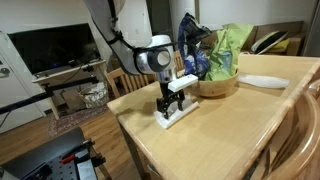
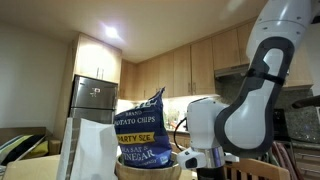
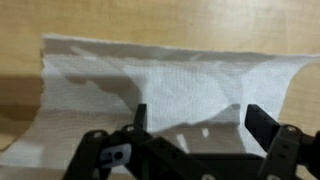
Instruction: Put the paper in the bowl
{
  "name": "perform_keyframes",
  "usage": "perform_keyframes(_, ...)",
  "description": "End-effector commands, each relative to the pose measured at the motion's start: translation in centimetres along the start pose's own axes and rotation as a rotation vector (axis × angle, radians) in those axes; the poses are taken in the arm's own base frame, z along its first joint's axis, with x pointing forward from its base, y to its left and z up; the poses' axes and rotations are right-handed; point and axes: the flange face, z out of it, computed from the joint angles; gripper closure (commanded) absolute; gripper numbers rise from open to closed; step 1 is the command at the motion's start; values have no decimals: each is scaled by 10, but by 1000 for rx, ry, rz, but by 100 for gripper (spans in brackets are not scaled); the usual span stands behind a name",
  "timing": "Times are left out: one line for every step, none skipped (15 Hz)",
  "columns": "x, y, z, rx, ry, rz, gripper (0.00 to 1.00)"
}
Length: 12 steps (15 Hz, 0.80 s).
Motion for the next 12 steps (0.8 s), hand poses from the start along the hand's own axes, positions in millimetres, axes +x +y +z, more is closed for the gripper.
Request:
perform_keyframes(2, 10, 6, -44, -13, -2, 0)
perform_keyframes(2, 12, 7, -44, -14, -2, 0)
perform_keyframes(1, 13, 8, -43, -15, 3, 0)
perform_keyframes(1, 14, 8, -46, -20, 0, 0)
perform_keyframes(0, 15, 8, -46, -21, -1, 0)
perform_keyframes(0, 16, 8, -48, -23, -2, 0)
perform_keyframes(-1, 17, 8, -53, -21, -2, 11)
perform_keyframes(-1, 18, 8, -50, -23, -4, 26)
perform_keyframes(-1, 20, 8, -56, -23, -4, 35)
perform_keyframes(-2, 21, 7, -60, -26, -4, 42)
perform_keyframes(-2, 23, 6, -60, -24, -4, 51)
perform_keyframes(-3, 24, 5, -62, -21, -2, 57)
